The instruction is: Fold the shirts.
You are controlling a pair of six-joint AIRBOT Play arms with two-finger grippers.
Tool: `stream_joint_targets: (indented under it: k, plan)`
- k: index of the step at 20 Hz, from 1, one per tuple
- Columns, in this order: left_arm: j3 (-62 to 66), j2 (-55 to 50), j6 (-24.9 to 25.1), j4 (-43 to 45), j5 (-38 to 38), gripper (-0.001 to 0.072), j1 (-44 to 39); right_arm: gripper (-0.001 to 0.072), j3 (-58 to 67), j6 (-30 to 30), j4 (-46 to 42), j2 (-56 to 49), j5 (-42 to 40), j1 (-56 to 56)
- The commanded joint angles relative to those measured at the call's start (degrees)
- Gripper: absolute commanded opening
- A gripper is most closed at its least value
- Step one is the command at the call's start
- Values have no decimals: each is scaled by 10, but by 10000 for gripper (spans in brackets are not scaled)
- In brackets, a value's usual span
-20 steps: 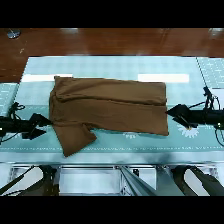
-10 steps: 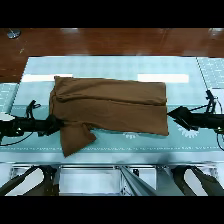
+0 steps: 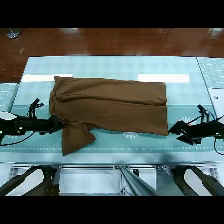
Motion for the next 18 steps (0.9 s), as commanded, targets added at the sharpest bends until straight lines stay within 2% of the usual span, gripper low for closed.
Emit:
stream_joint_targets:
  k: [1,3,6,7,8,10,12,16,18]
  plan:
    - [0,0,3,-2,0,24,-1,623,-6,-15,59,-37,-38,39]
    - [0,0,3,-2,0,24,-1,623,-5,-25,116,-62,-77,64]
    - [0,0,3,-2,0,23,-1,608,9,-24,140,-106,-112,94]
    - [0,0,-1,-2,-2,24,-1,539,18,-24,146,-117,-119,99]
    - [0,0,-8,-2,-3,24,-1,421,28,-25,155,-126,-123,100]
    - [1,0,-8,-2,-2,24,-1,25,51,-67,176,-139,-105,100]
    - [19,0,-7,-2,-5,24,0,34,80,-91,177,-144,-80,99]
    - [124,0,-11,-18,-8,24,-1,34,169,-89,162,-144,-67,99]
    - [177,-4,-27,-35,31,23,-2,34,212,-83,162,-153,-76,99]
